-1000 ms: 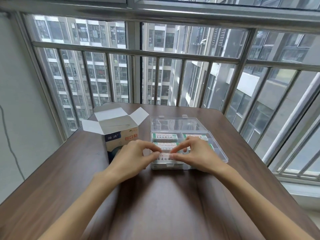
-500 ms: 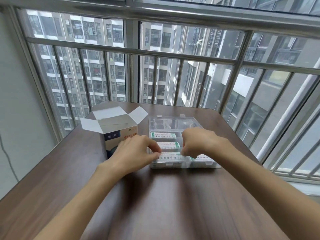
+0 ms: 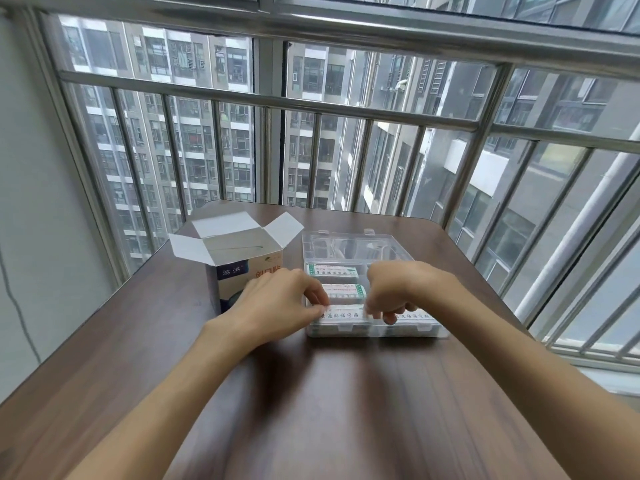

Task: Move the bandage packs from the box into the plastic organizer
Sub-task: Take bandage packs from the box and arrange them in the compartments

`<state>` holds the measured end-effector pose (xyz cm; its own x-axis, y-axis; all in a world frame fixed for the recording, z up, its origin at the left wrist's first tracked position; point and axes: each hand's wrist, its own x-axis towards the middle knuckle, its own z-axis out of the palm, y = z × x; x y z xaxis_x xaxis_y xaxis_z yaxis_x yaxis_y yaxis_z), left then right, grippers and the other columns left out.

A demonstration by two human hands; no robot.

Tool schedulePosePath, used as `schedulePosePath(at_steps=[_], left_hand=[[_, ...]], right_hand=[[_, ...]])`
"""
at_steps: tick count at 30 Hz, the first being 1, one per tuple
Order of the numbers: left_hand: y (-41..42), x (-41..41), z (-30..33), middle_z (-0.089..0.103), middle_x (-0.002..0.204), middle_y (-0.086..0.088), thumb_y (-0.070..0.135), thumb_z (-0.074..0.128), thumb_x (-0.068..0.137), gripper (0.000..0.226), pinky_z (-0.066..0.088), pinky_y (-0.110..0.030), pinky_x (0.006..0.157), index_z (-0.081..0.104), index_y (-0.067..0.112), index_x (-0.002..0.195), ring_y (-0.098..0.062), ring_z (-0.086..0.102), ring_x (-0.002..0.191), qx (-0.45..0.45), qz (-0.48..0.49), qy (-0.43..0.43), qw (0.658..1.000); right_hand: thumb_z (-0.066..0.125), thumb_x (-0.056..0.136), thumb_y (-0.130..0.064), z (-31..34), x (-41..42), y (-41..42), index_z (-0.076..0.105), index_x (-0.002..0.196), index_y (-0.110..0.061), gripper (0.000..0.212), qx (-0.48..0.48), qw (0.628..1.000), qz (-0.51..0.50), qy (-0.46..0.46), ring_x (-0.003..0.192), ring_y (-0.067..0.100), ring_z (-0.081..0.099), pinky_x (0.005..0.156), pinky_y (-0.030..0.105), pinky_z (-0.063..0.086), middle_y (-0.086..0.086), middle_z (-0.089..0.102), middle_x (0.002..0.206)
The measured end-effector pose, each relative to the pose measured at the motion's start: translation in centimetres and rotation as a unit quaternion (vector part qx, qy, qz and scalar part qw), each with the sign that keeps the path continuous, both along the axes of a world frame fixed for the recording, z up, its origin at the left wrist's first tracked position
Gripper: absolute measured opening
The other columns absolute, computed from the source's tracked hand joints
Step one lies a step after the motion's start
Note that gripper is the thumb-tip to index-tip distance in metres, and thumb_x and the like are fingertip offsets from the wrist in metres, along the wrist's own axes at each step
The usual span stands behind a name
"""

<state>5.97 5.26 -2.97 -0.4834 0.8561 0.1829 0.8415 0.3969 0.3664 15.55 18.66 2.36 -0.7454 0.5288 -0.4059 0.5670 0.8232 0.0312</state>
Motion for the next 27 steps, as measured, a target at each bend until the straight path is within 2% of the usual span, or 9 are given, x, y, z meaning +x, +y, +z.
schedulePosePath(at_steps=[2, 4, 8, 10, 13, 16, 20, 24, 27], left_hand=[[0.0, 0.0, 0.1, 0.044, 0.042, 0.039, 0.038, 0.060, 0.085, 0.011, 0.048, -0.028, 0.082, 0.069, 0.040, 0.091, -0.006, 0.056, 0.074, -0.003, -0.004, 0.001, 1.000], [0.1, 0.0, 0.1, 0.049, 0.048, 0.033, 0.039, 0.059, 0.085, 0.012, 0.047, -0.027, 0.081, 0.069, 0.039, 0.091, -0.007, 0.060, 0.082, 0.000, -0.001, 0.002, 1.000], [0.0, -0.1, -0.2, 0.068, 0.088, 0.024, 0.039, 0.060, 0.083, 0.012, 0.046, -0.026, 0.079, 0.069, 0.039, 0.090, -0.007, 0.062, 0.095, 0.008, 0.011, -0.014, 1.000], [0.0, -0.1, -0.1, 0.069, 0.093, 0.025, 0.038, 0.060, 0.082, 0.013, 0.047, -0.026, 0.079, 0.068, 0.038, 0.091, -0.006, 0.061, 0.095, 0.010, 0.015, -0.019, 1.000], [0.1, -0.1, 0.0, 0.069, 0.092, 0.025, 0.036, 0.061, 0.080, 0.011, 0.048, -0.028, 0.079, 0.067, 0.037, 0.089, -0.007, 0.061, 0.093, -0.003, 0.021, -0.024, 0.999], [0.1, 0.1, 0.2, 0.068, 0.085, 0.023, 0.035, 0.061, 0.079, 0.009, 0.048, -0.028, 0.078, 0.068, 0.036, 0.086, -0.009, 0.062, 0.092, -0.005, 0.022, -0.020, 1.000], [-0.7, 0.7, 0.6, 0.053, 0.056, 0.020, 0.041, 0.060, 0.084, 0.010, 0.047, -0.028, 0.078, 0.068, 0.041, 0.090, -0.011, 0.062, 0.086, 0.002, 0.023, -0.004, 1.000], [-2.8, 0.9, 1.7, 0.064, 0.064, 0.027, 0.047, 0.061, 0.084, 0.007, 0.046, -0.023, 0.067, 0.067, 0.043, 0.084, 0.005, 0.058, 0.063, 0.145, 0.080, -0.061, 0.984], [-4.7, -0.1, 3.2, 0.066, 0.074, 0.022, 0.039, 0.064, 0.086, 0.006, 0.051, -0.028, 0.065, 0.067, 0.035, 0.083, 0.000, 0.062, 0.068, 0.334, 0.187, -0.013, 0.924]], right_hand=[[0.054, 0.092, -0.018, -0.3, -0.1, 0.0, 0.055, 0.066, -0.013, 0.027, -0.023, 1.000, -0.006, -0.007, 0.044, 0.008, 0.043, 0.045, 0.018, 0.035, -0.007, 0.053, 0.049], [0.057, 0.090, -0.020, -0.4, 0.0, 0.3, 0.058, 0.067, -0.014, 0.024, -0.047, 0.999, -0.020, 0.013, 0.046, 0.011, 0.041, 0.044, 0.019, 0.035, -0.007, 0.052, 0.043], [0.064, 0.086, -0.026, -0.6, 0.8, 0.7, 0.058, 0.061, -0.016, 0.028, -0.050, 0.996, -0.023, 0.063, 0.036, 0.005, 0.041, 0.043, 0.017, 0.035, -0.010, 0.044, 0.027], [0.067, 0.082, -0.029, -1.4, 1.1, 1.0, 0.065, 0.062, -0.013, 0.026, -0.027, 0.994, -0.022, 0.100, 0.036, 0.004, 0.042, 0.047, 0.020, 0.039, -0.010, 0.043, 0.026], [0.074, 0.073, -0.035, -2.1, 1.6, 1.5, 0.074, 0.075, -0.011, 0.024, -0.004, 0.984, -0.036, 0.173, 0.046, 0.007, 0.048, 0.057, 0.023, 0.043, -0.008, 0.048, 0.032], [0.081, 0.068, -0.040, -2.1, 2.0, 1.7, 0.069, 0.065, -0.019, 0.024, -0.010, 0.979, -0.037, 0.203, 0.051, 0.008, 0.053, 0.062, 0.025, 0.047, -0.007, 0.056, 0.049], [0.077, 0.071, -0.048, -1.1, 2.1, 1.9, 0.067, 0.061, -0.024, 0.028, -0.031, 0.967, -0.027, 0.250, 0.053, 0.004, 0.055, 0.062, 0.023, 0.046, -0.011, 0.058, 0.052], [0.074, 0.076, -0.044, 0.3, 1.1, 0.7, 0.074, 0.082, -0.024, 0.020, -0.052, 0.923, 0.044, 0.380, 0.056, -0.001, 0.050, 0.061, 0.023, 0.044, -0.015, 0.053, 0.057], [0.072, 0.079, -0.040, 0.3, -0.6, -1.5, 0.068, 0.107, -0.031, 0.030, -0.052, 0.885, 0.125, 0.445, 0.060, -0.001, 0.050, 0.065, 0.024, 0.046, -0.012, 0.058, 0.071]])
